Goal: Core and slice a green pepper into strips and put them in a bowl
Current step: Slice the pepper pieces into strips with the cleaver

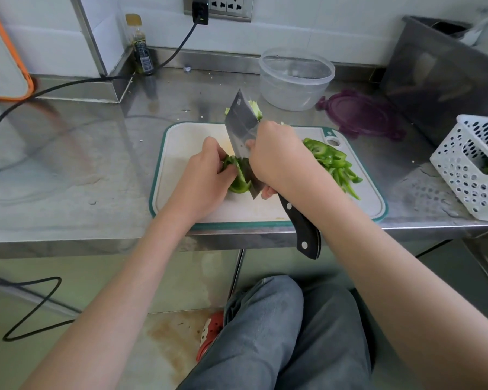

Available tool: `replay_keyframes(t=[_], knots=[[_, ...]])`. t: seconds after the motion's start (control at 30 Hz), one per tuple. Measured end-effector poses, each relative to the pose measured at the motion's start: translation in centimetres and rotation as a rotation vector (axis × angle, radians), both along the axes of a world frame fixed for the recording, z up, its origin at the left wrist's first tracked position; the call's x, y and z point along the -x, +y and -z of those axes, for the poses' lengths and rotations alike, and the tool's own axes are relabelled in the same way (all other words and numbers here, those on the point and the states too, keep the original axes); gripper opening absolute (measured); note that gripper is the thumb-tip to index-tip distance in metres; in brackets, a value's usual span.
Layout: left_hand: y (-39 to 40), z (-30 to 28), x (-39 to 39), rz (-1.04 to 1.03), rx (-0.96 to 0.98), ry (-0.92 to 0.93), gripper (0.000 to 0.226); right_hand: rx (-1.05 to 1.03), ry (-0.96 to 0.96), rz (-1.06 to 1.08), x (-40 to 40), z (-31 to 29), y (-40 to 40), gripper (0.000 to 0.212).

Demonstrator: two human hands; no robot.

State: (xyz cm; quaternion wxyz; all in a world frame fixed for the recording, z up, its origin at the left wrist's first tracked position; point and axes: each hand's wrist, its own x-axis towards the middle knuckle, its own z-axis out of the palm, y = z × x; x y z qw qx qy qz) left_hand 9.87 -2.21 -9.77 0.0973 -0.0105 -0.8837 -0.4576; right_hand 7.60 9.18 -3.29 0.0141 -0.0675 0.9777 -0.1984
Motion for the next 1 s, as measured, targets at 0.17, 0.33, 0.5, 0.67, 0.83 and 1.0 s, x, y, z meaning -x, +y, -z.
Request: replay_keyframes(t=[0.17, 0.33, 0.5, 0.67, 0.83, 1.0], knots=[[-0.1, 0.0, 0.0, 0.007, -0.042, -0.012, 0.012, -0.047, -0.050, 0.041, -0.3, -0.1, -1.0, 0.019], [-0.2, 0.2, 0.2, 0.012, -0.076, -0.011, 0.009, -0.132, 0.016, 0.035, -1.4, 0.0, -1.8, 0.033], [-0.3, 0.1, 0.3, 0.001, -0.175, -0.019, 0.016, -0.221, -0.029, -0.006, 0.4, -0.3, -3.0, 0.031], [-0.5, 0.2, 0.4, -0.069, -0.269, 0.002, 0.013, -0.092, -0.019, -0.019, 1.3, -0.1, -2.7, 0.026], [-0.3, 0.1, 0.4, 0.006, -0.152, 0.004, 0.009, 0.033, -0.128, 0.077, 1.8, -0.6, 1.5, 0.022], [0.1, 0.1, 0.1, 0.088, 0.103, 0.042, 0.012, 0.144, 0.032, 0.086, 1.1, -1.5, 4.3, 0.034]])
